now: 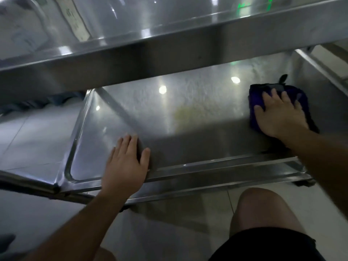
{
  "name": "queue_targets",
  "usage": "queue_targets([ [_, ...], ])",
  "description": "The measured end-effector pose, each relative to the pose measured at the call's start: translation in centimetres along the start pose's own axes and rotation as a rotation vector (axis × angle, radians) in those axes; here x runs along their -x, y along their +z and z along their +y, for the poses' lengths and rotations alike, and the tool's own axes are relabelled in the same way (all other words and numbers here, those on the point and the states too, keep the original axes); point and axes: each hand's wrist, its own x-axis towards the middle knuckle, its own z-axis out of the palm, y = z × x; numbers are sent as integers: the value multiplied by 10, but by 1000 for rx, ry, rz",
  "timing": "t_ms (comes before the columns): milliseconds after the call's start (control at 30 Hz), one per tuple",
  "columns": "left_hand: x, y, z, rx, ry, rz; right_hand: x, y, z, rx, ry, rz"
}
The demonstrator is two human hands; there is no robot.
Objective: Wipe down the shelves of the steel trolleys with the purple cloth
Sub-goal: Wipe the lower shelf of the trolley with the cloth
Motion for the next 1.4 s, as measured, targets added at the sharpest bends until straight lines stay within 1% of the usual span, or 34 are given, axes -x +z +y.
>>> queue_targets([
  [33,0,0,0,2,5,7,0,2,-24,-20,80,10],
  [67,0,0,0,1,12,10,2,3,-50,-34,121,15],
  [100,0,0,-1,-4,22,12,6,4,-78,-40,117,21],
  [133,-1,0,-1,-10,32,16,12,6,-106,-35,72,28],
  [200,-2,-1,-1,-15,52,17,30,13,-155,-13,-117,35],
  [267,-2,0,-2,-16,66,26,51,22,-179,17,-425,1],
  [333,-2,1,-3,-2,65,30,64,23,-164,30,-702,-88],
  [367,-2,1,-4,8,63,30,66,20,-147,29,-780,-117],
  [400,-1,1,-4,18,64,29,65,17,-128,27,-805,-125],
  [467,-1,1,-5,30,73,25,60,11,-85,38,-730,-109],
  [533,0,1,-5,28,75,22,55,9,-52,41,-577,-89],
  [600,1,1,-6,24,75,10,51,11,-41,54,-465,-78],
  [633,1,1,-7,23,70,0,50,13,-41,56,-442,-76],
  [800,0,-2,-6,-4,46,-38,52,11,-47,23,-413,-79],
  [967,2,3,-7,10,41,-21,53,10,-41,-3,-440,-92],
  [1033,1,5,-10,-3,34,8,43,11,-33,-5,-460,-76],
  [1100,0,6,-12,-22,30,25,13,6,-17,14,-461,-65],
  [1167,-2,7,-13,-23,22,30,-27,-2,-1,33,-359,-39],
  [1267,-2,5,-12,-23,26,38,-86,-10,4,-17,-107,19],
  [1333,-2,4,-9,-22,25,62,-106,-10,-21,-71,51,9],
  [1367,-2,4,-9,-21,21,76,-109,-8,-44,-81,84,-16],
  [1400,-2,3,-8,-23,22,82,-106,-6,-71,-78,65,-36],
])
